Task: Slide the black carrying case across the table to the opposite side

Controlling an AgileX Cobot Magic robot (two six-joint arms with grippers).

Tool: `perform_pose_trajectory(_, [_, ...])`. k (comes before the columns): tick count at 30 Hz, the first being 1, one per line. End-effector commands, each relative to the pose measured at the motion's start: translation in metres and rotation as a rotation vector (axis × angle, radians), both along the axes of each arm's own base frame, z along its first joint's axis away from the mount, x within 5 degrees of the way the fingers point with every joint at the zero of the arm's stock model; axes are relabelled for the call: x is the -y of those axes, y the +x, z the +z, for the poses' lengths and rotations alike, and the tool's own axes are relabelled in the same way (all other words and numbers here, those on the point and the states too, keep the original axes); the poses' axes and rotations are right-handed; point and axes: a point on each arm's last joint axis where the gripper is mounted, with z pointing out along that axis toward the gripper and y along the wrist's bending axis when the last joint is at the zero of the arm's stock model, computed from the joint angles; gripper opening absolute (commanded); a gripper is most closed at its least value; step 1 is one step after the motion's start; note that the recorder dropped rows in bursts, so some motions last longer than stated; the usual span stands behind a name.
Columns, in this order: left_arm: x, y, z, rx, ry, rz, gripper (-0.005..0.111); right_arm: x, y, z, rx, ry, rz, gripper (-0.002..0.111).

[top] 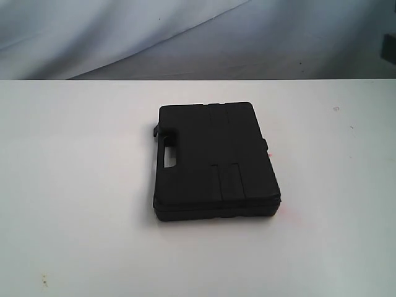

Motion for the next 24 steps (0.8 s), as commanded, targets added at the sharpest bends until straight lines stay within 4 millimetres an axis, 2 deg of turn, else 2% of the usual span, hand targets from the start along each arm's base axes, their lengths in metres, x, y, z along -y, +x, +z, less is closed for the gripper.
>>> perform_pose_trajectory(1, [0.000, 0.000, -0.001, -0.001, -0.003, 0.002, 0.000, 0.026, -0.030, -0.008, 0.079, 0.001, -0.080, 0.000])
perform_pose_trajectory(6, [0.000, 0.000, -0.001, -0.001, -0.001, 0.001, 0.000, 0.044, -0.062, -0.019, 0.190, -0.028, -0.146, 0.000])
perform_pose_trajectory(11, [0.000, 0.000, -0.001, -0.001, -0.001, 0.001, 0.000, 0.051, -0.090, -0.034, 0.237, 0.024, -0.162, 0.000])
perform_pose_trajectory(16, [0.000, 0.000, -0.001, -0.001, -0.001, 0.001, 0.000, 0.057, -0.116, -0.054, 0.329, -0.061, -0.172, 0.000])
perform_pose_trajectory(18, [0.000, 0.000, -0.001, -0.001, -0.003, 0.001, 0.000, 0.059, -0.126, -0.060, 0.370, -0.042, -0.177, 0.000])
perform_pose_trajectory(21, [0.000, 0.000, -0.001, -0.001, -0.003, 0.001, 0.000, 0.062, -0.137, -0.068, 0.392, -0.014, -0.178, 0.000])
perform_pose_trajectory(24, [0.000, 0.000, -0.001, -0.001, -0.003, 0.001, 0.000, 0.062, -0.143, -0.080, 0.364, -0.078, -0.175, 0.000])
